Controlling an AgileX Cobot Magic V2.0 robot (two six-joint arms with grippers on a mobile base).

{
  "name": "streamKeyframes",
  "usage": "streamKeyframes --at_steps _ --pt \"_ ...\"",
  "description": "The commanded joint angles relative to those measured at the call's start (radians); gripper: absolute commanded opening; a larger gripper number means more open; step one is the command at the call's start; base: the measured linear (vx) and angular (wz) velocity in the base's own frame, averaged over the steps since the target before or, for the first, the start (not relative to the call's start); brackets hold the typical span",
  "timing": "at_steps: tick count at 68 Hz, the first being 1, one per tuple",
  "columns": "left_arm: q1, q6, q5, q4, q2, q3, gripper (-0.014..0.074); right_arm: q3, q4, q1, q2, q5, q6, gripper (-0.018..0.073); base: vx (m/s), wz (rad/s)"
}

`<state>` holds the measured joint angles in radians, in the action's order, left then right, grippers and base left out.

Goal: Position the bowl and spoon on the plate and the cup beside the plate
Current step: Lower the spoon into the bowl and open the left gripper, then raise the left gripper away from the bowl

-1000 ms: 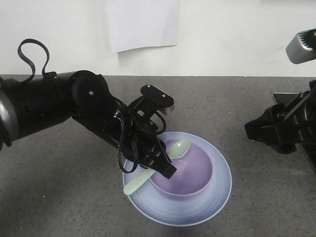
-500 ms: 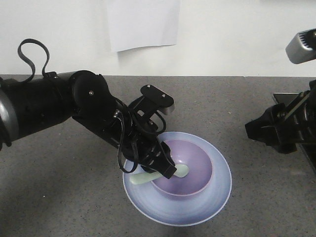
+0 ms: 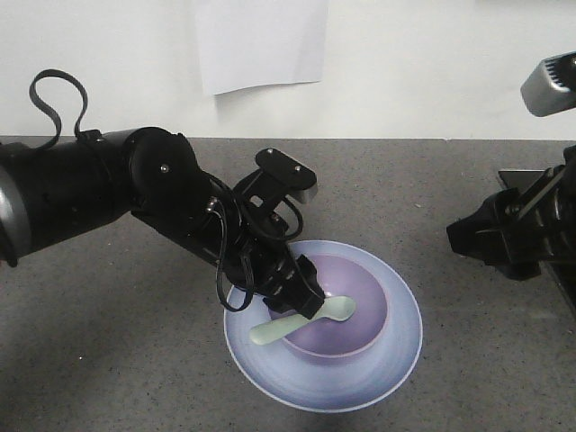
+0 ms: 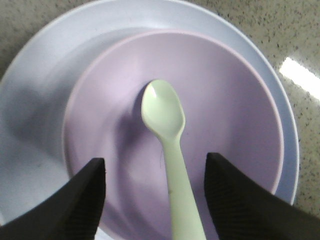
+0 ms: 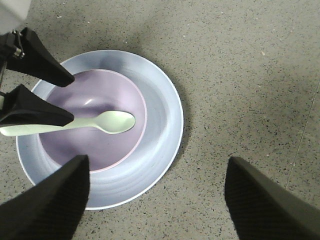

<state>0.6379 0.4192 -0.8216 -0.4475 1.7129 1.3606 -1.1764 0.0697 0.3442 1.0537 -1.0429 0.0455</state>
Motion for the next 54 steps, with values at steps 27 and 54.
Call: streamKeyframes --at_steps 27,54 --pt "-0.054 -0.354 0.073 0.291 -0.270 0.027 0.0427 -0.027 -0.017 -0.003 -0.014 0.048 -0.036 0.0532 0.00 0.00" --pt "-0.265 -0.612 -0.139 0.672 -0.477 0.027 0.0427 -0.027 -0.101 -0.003 -0.061 0.005 -0.085 0.0532 0.00 0.00"
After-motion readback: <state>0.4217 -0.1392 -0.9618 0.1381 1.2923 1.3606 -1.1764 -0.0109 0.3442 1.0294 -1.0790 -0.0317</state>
